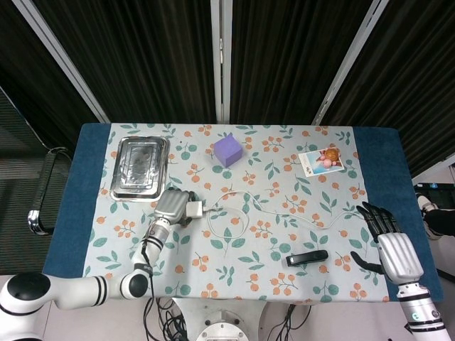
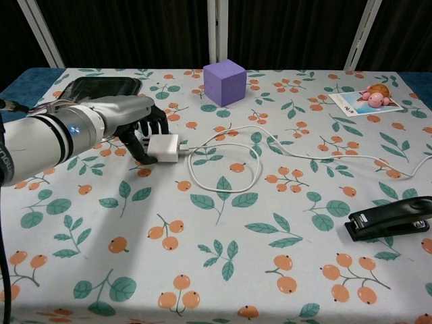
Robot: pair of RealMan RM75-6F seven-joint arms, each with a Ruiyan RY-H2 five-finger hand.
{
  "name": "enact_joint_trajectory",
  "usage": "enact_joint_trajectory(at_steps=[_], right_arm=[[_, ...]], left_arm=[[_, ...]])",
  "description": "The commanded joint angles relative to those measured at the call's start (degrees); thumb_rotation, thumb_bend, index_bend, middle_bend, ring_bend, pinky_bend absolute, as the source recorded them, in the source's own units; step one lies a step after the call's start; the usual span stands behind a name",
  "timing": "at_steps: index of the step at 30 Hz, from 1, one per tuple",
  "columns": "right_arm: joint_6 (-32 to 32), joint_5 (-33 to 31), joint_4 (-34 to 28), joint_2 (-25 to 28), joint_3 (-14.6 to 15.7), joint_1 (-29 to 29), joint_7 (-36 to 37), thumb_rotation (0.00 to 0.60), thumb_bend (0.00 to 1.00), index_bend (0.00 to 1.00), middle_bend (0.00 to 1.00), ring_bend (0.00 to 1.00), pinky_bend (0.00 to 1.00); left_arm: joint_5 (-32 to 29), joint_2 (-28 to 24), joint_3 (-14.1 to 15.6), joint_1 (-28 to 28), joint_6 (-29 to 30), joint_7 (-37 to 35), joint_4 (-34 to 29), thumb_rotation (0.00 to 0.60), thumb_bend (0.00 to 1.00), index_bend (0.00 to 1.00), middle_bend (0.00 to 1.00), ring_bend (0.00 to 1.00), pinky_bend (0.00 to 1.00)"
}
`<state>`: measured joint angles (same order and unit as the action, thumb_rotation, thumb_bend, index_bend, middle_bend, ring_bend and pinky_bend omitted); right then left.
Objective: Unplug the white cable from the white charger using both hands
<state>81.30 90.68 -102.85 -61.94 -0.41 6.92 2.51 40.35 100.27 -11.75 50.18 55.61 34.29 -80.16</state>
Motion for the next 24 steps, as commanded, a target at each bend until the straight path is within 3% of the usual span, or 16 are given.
enact_joint_trajectory(at_steps=[1, 7, 12, 15, 19, 24], right_arm=[[-0.1, 0.2, -0.6, -0.1, -0.1, 0.2, -0.3, 0.6, 0.17, 0.0, 0.0, 0.0, 0.0], [-1.1, -0.1, -5.2, -2.0, -2.3, 2.3, -1.9, 0.6, 0.17, 0.0, 0.02, 0.0, 0.0], [-7.5, -3.3, -12.5, -4.3, -5.1, 7.4, -7.9, 0.6, 0.17, 0.01, 0.1, 0.0, 0.0], [-11.3, -7.9, -15.9, -8.3, -8.0, 11.3, -13.9, 0.6, 0.21, 0.11, 0.17, 0.02, 0.08], [-15.9, -16.7, -17.6, -14.8, -10.9, 17.2, -24.9, 0.6, 0.23, 0.17, 0.21, 0.06, 0.14], [-14.7, -26.6, -15.6, -23.7, -14.4, 22.3, -33.7, 0.6, 0.23, 0.23, 0.24, 0.09, 0.19]], left_arm=[[2.3, 0.6, -0.2, -0.4, -0.3, -2.6, 0.9, 0.6, 0.48, 0.56, 0.53, 0.41, 0.31], [9.4, -1.0, 0.4, -1.9, 0.4, -7.9, -1.4, 0.6, 0.49, 0.59, 0.56, 0.43, 0.33], [14.5, -2.7, 0.7, -3.0, 2.7, -10.2, -5.4, 0.6, 0.49, 0.59, 0.56, 0.43, 0.34], [16.5, -3.6, 0.7, -3.4, 3.7, -10.7, -7.9, 0.6, 0.49, 0.59, 0.56, 0.43, 0.34], [18.4, -4.7, 0.5, -3.9, 4.5, -11.8, -11.3, 0.6, 0.49, 0.59, 0.55, 0.43, 0.34], [19.5, -5.4, 0.5, -4.2, 5.7, -11.2, -13.7, 0.6, 0.49, 0.59, 0.55, 0.43, 0.34]])
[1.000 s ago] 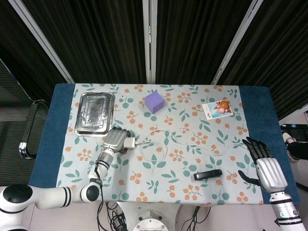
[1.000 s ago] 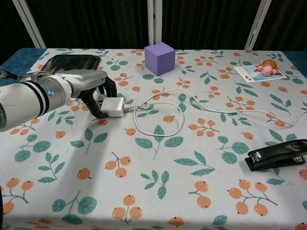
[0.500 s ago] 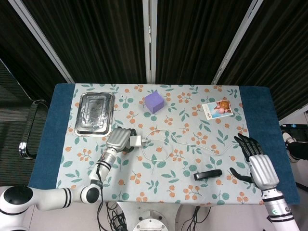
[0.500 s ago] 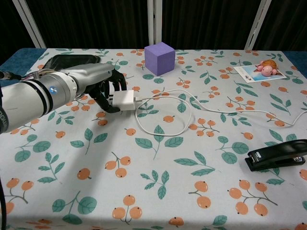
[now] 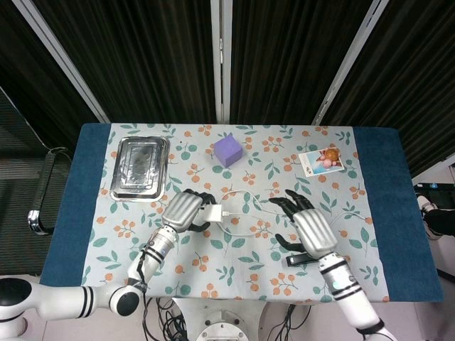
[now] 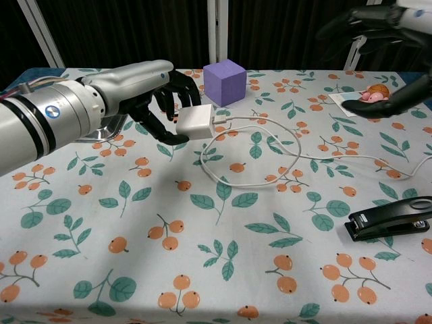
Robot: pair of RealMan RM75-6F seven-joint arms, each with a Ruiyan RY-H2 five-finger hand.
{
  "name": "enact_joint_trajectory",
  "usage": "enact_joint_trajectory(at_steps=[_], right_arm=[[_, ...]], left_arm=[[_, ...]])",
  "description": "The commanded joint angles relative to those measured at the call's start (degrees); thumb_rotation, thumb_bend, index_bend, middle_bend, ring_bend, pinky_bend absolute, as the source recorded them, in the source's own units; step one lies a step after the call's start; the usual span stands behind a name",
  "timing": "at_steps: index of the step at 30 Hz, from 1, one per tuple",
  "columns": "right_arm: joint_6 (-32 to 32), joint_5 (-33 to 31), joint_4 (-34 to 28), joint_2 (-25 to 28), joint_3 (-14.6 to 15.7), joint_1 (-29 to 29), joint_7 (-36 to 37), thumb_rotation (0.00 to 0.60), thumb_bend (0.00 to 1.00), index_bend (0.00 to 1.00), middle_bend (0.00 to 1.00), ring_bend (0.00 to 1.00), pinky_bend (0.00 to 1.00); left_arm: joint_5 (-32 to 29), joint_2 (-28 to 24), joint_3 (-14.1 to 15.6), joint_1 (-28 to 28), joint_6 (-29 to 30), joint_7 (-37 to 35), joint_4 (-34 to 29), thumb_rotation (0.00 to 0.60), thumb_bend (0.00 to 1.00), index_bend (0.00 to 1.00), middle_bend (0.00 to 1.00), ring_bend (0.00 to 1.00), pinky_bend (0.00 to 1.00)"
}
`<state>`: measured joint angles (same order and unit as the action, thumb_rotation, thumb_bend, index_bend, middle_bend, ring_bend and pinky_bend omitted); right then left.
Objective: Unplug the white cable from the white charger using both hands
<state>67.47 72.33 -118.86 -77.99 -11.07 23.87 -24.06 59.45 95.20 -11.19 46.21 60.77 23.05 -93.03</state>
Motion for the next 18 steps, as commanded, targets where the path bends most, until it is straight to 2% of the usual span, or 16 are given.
enact_joint_trajectory(at_steps=[1, 10, 18], right_arm=[[-0.3, -10.0, 1.4, -9.5, -4.3, 6.3, -8.5, 0.6, 0.23, 0.24, 0.25, 0.1, 0.2], [1.7, -18.5, 7.4, -17.7, -6.8, 11.9, -12.5, 0.6, 0.23, 0.34, 0.28, 0.12, 0.22], [2.7, -20.9, 10.2, -19.3, -6.9, 13.0, -11.0, 0.6, 0.27, 0.42, 0.3, 0.12, 0.22]], left_arm=[[0.5, -0.5, -0.2, -0.3, 0.5, -0.3, -1.5, 0.6, 0.49, 0.59, 0.55, 0.43, 0.34], [1.0, -0.8, -0.5, -0.4, 1.0, 0.0, -3.0, 0.6, 0.49, 0.59, 0.55, 0.43, 0.34], [0.6, -1.0, -0.6, -0.6, 1.3, 0.7, -3.8, 0.6, 0.49, 0.59, 0.55, 0.43, 0.34]])
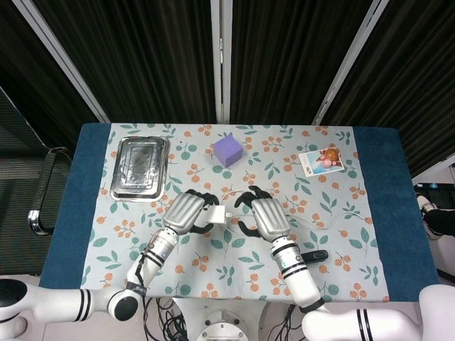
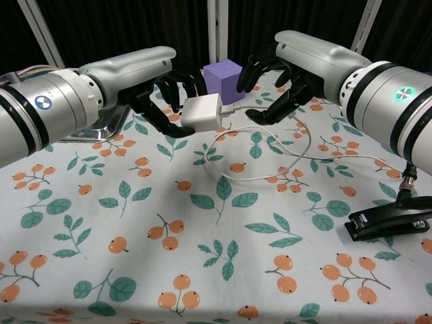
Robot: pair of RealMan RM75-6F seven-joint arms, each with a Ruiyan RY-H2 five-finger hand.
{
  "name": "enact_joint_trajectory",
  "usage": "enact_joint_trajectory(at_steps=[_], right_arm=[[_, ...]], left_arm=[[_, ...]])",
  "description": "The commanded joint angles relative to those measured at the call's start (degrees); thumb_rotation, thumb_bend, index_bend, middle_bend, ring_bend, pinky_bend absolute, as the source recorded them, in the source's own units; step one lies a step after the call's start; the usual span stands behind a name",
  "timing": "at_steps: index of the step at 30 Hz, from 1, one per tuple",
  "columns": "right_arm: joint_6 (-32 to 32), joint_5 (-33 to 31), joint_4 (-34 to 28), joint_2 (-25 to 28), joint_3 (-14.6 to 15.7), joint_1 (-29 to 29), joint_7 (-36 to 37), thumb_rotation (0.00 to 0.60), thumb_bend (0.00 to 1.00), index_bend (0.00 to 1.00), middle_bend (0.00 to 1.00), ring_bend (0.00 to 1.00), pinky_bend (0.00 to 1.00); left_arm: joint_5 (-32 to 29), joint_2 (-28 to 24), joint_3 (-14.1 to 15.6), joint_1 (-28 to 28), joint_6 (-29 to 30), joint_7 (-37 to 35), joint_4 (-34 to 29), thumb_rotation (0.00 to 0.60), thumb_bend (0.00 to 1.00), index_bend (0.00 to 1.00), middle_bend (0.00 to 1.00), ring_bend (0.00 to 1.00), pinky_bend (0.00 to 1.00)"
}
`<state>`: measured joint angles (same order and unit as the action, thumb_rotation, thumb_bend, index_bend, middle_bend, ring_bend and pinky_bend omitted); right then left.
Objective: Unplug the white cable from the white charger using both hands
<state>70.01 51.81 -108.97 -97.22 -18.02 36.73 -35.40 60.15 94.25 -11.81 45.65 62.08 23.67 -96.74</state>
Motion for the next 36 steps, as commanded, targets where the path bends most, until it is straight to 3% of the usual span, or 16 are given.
enact_joint_trajectory(at_steps=[1, 26, 36], right_arm=[[0.1, -0.6, 0.6, -0.1, 0.0, 0.3, 0.7, 0.6, 0.27, 0.42, 0.3, 0.12, 0.22], [0.6, -3.6, 3.3, -2.7, -0.4, 3.8, 3.3, 0.6, 0.29, 0.51, 0.31, 0.12, 0.21], [0.6, -4.9, 4.0, -3.4, -0.4, 4.8, 3.6, 0.6, 0.32, 0.61, 0.32, 0.13, 0.2]], left_arm=[[-0.2, -0.1, -0.1, 0.0, 0.0, 0.2, -0.1, 0.6, 0.49, 0.59, 0.55, 0.43, 0.34], [-0.9, 1.2, -0.6, 0.8, 1.7, 4.1, -1.4, 0.6, 0.49, 0.59, 0.55, 0.43, 0.35], [-1.0, 1.1, -0.5, 0.6, 2.2, 4.6, -1.6, 0.6, 0.49, 0.59, 0.55, 0.43, 0.36]])
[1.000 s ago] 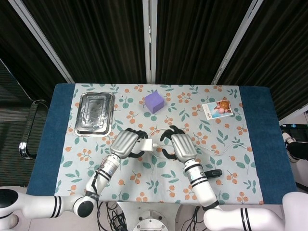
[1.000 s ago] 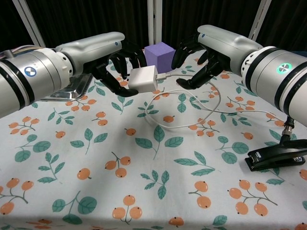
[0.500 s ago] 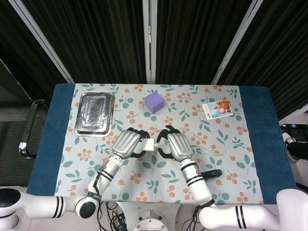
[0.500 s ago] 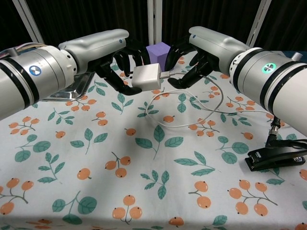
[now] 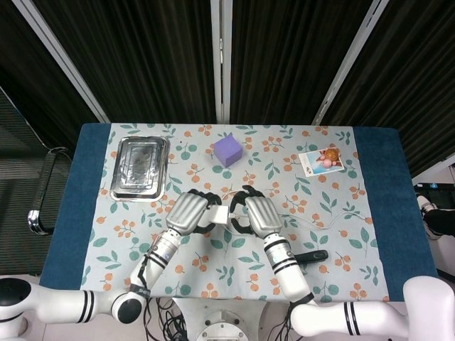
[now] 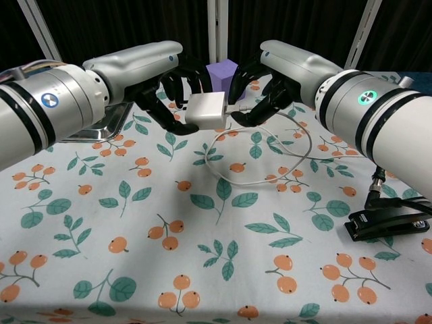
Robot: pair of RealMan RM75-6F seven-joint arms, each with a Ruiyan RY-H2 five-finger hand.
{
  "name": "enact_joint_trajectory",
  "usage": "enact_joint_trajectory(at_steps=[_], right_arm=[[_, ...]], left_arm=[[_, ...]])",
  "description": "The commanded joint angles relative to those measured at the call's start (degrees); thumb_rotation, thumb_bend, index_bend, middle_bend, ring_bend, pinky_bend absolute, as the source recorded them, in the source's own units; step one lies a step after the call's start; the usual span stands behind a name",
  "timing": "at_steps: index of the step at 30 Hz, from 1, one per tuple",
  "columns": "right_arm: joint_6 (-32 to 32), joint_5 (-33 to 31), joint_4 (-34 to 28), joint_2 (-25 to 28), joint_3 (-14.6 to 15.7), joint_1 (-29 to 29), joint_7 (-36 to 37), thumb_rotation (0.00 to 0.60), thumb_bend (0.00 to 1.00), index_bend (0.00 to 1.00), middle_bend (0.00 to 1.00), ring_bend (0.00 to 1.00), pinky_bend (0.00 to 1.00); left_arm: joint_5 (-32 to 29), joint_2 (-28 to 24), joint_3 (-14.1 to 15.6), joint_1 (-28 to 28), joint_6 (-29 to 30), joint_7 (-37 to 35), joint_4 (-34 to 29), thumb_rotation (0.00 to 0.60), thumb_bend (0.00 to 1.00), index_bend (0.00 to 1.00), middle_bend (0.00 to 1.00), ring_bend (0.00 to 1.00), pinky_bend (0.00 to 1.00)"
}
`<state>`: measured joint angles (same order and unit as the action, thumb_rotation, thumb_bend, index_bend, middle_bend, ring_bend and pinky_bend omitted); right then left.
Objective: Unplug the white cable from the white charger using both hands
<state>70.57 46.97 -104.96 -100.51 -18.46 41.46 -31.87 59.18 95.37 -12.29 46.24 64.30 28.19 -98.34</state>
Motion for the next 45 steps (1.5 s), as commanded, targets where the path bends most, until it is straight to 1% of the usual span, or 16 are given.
enact_joint_trajectory(at_steps=[1, 5, 15, 21, 28, 30, 31, 33, 34, 35, 36, 37, 39, 42, 43, 45], right_arm=[[0.1, 0.0, -0.1, -0.1, 0.0, 0.1, 0.1, 0.6, 0.32, 0.61, 0.32, 0.13, 0.2], [0.5, 0.1, -0.4, 0.2, 0.4, 0.1, 0.2, 0.6, 0.33, 0.64, 0.32, 0.13, 0.2], [0.6, -0.4, -1.3, 2.7, 1.3, -0.7, 0.9, 0.6, 0.33, 0.64, 0.32, 0.13, 0.19], [-0.9, -2.9, -0.3, 6.1, 1.8, -1.7, 1.7, 0.6, 0.32, 0.64, 0.31, 0.13, 0.17], [-5.2, -8.7, 4.2, 8.1, 2.3, -1.3, 2.0, 0.6, 0.32, 0.64, 0.28, 0.12, 0.13], [-6.4, -9.8, 5.0, 8.5, 2.4, -1.2, 2.6, 0.6, 0.32, 0.59, 0.27, 0.11, 0.11], [-6.9, -10.1, 5.0, 8.9, 2.6, -1.3, 2.8, 0.6, 0.32, 0.52, 0.25, 0.11, 0.09], [-8.2, -10.4, 4.4, 10.3, 3.0, -1.5, 3.5, 0.6, 0.29, 0.26, 0.19, 0.07, 0.07], [-8.4, -10.3, 3.8, 11.0, 2.9, -1.6, 3.9, 0.6, 0.24, 0.12, 0.14, 0.04, 0.05], [-8.4, -9.9, 3.2, 11.7, 2.8, -1.9, 4.5, 0.6, 0.18, 0.02, 0.1, 0.01, 0.03], [-8.1, -9.1, 2.6, 12.4, 2.7, -2.2, 5.1, 0.6, 0.13, 0.0, 0.07, 0.0, 0.02], [-7.4, -7.9, 1.7, 13.3, 2.5, -2.7, 6.1, 0.6, 0.1, 0.0, 0.05, 0.0, 0.01], [-6.3, -5.9, 0.2, 14.6, 2.3, -3.6, 7.5, 0.6, 0.06, 0.0, 0.03, 0.0, 0.0], [-4.4, -2.5, -2.6, 17.2, 2.5, -5.2, 9.3, 0.6, 0.05, 0.0, 0.02, 0.0, 0.0], [-3.6, -1.3, -3.5, 18.2, 2.8, -5.9, 9.8, 0.6, 0.05, 0.0, 0.02, 0.0, 0.0], [-2.5, 0.2, -4.8, 19.6, 3.3, -7.0, 10.4, 0.6, 0.05, 0.0, 0.02, 0.0, 0.0]], left_arm=[[-0.1, -0.1, 0.0, 0.0, 0.0, 0.1, 0.0, 0.6, 0.49, 0.59, 0.55, 0.43, 0.36], [-0.1, 0.0, 0.1, -0.1, 0.2, 0.4, 0.3, 0.6, 0.49, 0.59, 0.55, 0.43, 0.36], [-0.2, -0.3, 0.7, -0.6, 0.1, 0.1, 2.0, 0.6, 0.49, 0.59, 0.55, 0.43, 0.36], [-2.2, -0.5, 1.8, -1.8, -0.6, -0.4, 5.8, 0.6, 0.49, 0.59, 0.55, 0.43, 0.35], [-4.9, 0.7, 3.0, -3.1, -1.8, -0.5, 12.2, 0.6, 0.49, 0.59, 0.55, 0.43, 0.35], [-5.4, 1.1, 3.0, -3.4, -2.2, -1.0, 13.6, 0.6, 0.49, 0.59, 0.55, 0.43, 0.35], [-5.6, 1.3, 3.0, -3.5, -2.4, -1.2, 14.1, 0.6, 0.49, 0.59, 0.55, 0.43, 0.35], [-6.0, 1.7, 3.2, -3.8, -3.0, -1.5, 15.3, 0.6, 0.49, 0.59, 0.55, 0.43, 0.35], [-6.0, 1.9, 3.2, -3.8, -3.2, -1.6, 15.8, 0.6, 0.49, 0.59, 0.54, 0.43, 0.34], [-6.0, 2.0, 3.3, -3.9, -3.4, -1.8, 16.2, 0.6, 0.49, 0.58, 0.54, 0.42, 0.34], [-5.9, 2.2, 3.4, -4.0, -3.5, -1.9, 16.5, 0.6, 0.49, 0.57, 0.53, 0.41, 0.34], [-5.9, 2.4, 3.5, -4.1, -3.9, -2.2, 16.9, 0.6, 0.49, 0.55, 0.52, 0.4, 0.33], [-5.9, 2.4, 3.7, -4.0, -4.8, -2.3, 17.2, 0.6, 0.48, 0.44, 0.46, 0.35, 0.29], [-5.7, 2.5, 3.9, -3.9, -5.5, -2.1, 17.5, 0.6, 0.44, 0.3, 0.36, 0.25, 0.19], [-5.6, 2.4, 4.0, -3.9, -5.8, -2.0, 17.4, 0.6, 0.43, 0.26, 0.32, 0.21, 0.16], [-5.1, 2.1, 4.0, -4.0, -5.4, -1.9, 16.9, 0.6, 0.41, 0.23, 0.26, 0.17, 0.13]])
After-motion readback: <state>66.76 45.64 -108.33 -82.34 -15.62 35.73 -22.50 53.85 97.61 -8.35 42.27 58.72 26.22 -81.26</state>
